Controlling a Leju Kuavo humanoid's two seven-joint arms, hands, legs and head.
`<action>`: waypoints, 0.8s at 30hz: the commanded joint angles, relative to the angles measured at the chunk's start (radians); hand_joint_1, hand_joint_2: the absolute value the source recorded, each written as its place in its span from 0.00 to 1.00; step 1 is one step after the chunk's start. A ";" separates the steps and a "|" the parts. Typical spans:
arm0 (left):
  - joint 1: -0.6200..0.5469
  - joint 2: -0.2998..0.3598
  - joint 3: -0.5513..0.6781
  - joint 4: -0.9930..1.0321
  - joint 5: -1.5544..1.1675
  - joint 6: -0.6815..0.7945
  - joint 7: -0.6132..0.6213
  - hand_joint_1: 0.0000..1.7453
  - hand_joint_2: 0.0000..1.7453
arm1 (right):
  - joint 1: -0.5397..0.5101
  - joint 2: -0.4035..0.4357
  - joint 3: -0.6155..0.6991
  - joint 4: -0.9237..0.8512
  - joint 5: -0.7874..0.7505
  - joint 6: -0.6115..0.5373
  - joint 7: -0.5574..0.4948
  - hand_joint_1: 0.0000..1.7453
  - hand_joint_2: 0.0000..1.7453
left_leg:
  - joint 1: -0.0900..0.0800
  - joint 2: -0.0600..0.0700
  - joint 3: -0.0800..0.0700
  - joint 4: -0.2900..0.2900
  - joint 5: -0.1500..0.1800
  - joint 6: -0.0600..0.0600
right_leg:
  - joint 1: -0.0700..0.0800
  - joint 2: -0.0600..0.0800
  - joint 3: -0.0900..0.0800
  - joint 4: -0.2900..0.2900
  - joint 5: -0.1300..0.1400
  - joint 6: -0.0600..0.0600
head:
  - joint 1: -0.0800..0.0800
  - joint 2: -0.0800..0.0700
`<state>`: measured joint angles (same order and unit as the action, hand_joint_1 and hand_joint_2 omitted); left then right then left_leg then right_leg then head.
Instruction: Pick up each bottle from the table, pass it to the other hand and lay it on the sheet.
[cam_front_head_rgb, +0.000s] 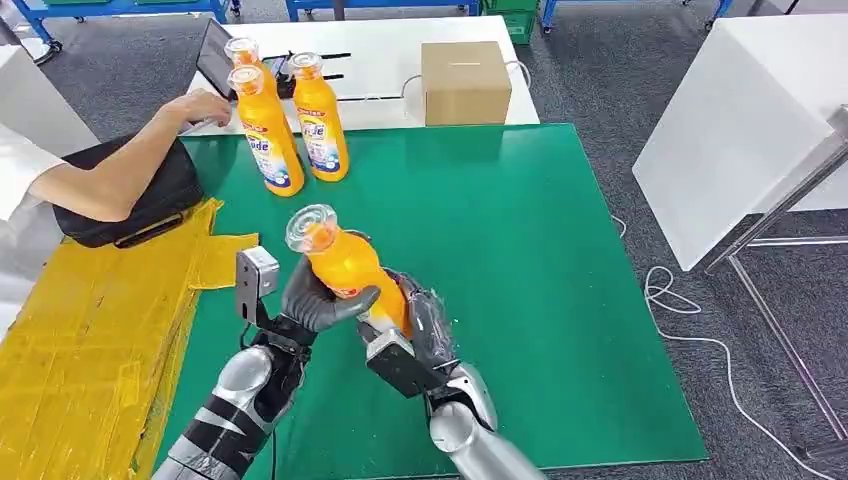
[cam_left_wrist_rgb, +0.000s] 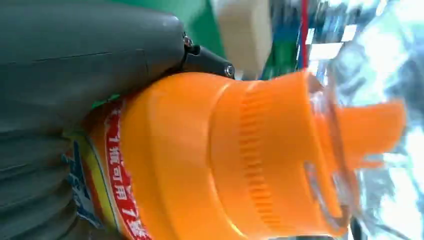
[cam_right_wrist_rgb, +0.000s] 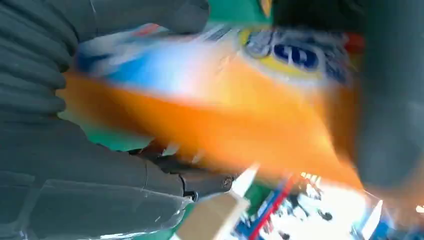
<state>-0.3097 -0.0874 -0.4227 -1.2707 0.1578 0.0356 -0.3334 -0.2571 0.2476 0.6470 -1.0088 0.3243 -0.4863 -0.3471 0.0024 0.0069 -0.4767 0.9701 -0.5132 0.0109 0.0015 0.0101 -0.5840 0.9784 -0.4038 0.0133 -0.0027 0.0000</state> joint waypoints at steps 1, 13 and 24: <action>-0.038 0.017 0.055 0.060 -0.443 0.374 -0.003 1.00 1.00 | 0.135 -0.110 -0.112 -0.406 -0.004 -0.036 -0.008 0.00 1.00 | 0.000 -0.002 0.002 -0.001 0.000 0.000 | 0.000 -0.002 0.002 -0.001 -0.001 0.001 | -0.001 0.000; -0.217 0.084 0.116 0.461 -1.729 0.541 0.598 1.00 1.00 | 0.148 -0.117 -0.171 -0.551 0.061 0.034 0.043 0.00 1.00 | 0.001 -0.001 0.002 -0.001 0.000 -0.001 | 0.001 -0.002 0.002 -0.002 0.001 0.000 | 0.000 0.000; -0.413 0.209 -0.104 0.792 -1.729 0.201 0.843 1.00 1.00 | 0.191 -0.124 -0.245 -0.613 0.116 0.024 0.083 0.00 1.00 | 0.002 -0.004 0.001 0.000 0.000 -0.001 | 0.003 -0.005 0.003 -0.001 0.000 0.001 | 0.000 0.000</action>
<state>-0.4947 0.0111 -0.3682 -0.8944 -1.5705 0.4273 0.4298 -0.0913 0.1549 0.4989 -1.5629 0.4086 -0.4570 -0.3074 0.0029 0.0071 -0.4766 0.9701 -0.5128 0.0105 0.0023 0.0101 -0.5848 0.9789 -0.4037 0.0133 -0.0027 0.0000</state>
